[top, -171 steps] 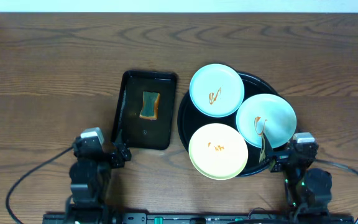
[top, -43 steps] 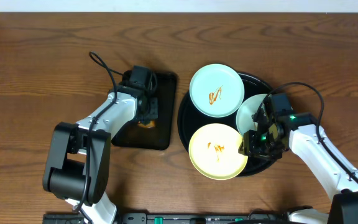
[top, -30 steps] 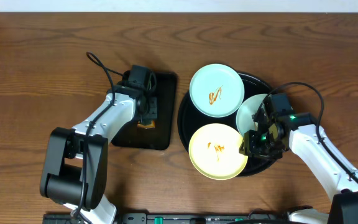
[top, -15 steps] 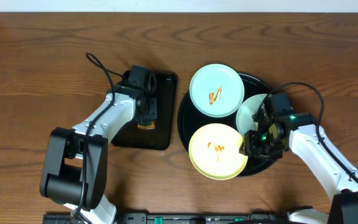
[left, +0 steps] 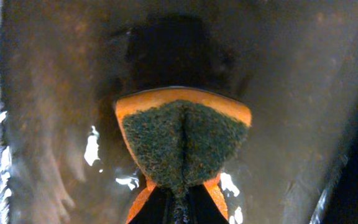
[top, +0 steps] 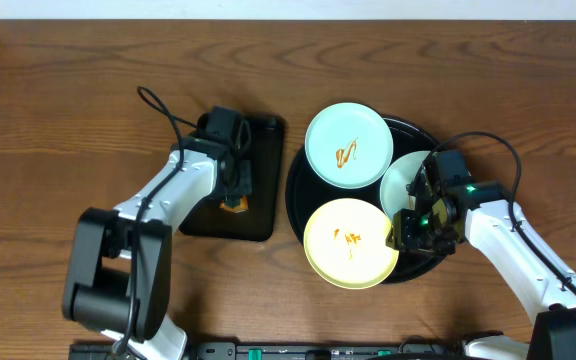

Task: Clean dirty plates on tray and stack at the side
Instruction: 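Lift the sponge with the left gripper above the black tray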

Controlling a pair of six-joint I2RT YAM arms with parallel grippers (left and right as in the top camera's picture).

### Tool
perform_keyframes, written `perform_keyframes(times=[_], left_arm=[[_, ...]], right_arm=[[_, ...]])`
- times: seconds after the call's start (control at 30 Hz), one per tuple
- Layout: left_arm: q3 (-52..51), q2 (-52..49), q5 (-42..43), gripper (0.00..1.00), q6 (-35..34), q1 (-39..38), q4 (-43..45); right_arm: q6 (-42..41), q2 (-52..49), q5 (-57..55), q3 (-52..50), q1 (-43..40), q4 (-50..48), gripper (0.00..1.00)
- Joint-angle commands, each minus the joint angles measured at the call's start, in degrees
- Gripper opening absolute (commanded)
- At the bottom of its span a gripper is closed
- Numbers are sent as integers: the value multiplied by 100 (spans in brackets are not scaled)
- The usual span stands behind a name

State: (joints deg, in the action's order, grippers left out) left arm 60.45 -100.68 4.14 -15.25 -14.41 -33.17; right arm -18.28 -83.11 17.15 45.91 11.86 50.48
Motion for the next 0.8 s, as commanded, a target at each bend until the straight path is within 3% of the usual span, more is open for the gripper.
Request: perform_keyframes(times=[0.0,0.27,0.53,0.77], left_arm=[[195,566,-9,8,-50,-13,-20],[195,1569,140,7,-50,-13,24],[195,2212,142,8,-26,-13,256],[195,2682,142,7,-28,-13,522]], right_arm=[[-37,-15,-133,-72,24,-15,50],[-61,-15,-127,-254,24,-216,48],[-149,-15,-39,-798,24,-1110,45],[-302,-15,-15,-1054,24,-1679,30]])
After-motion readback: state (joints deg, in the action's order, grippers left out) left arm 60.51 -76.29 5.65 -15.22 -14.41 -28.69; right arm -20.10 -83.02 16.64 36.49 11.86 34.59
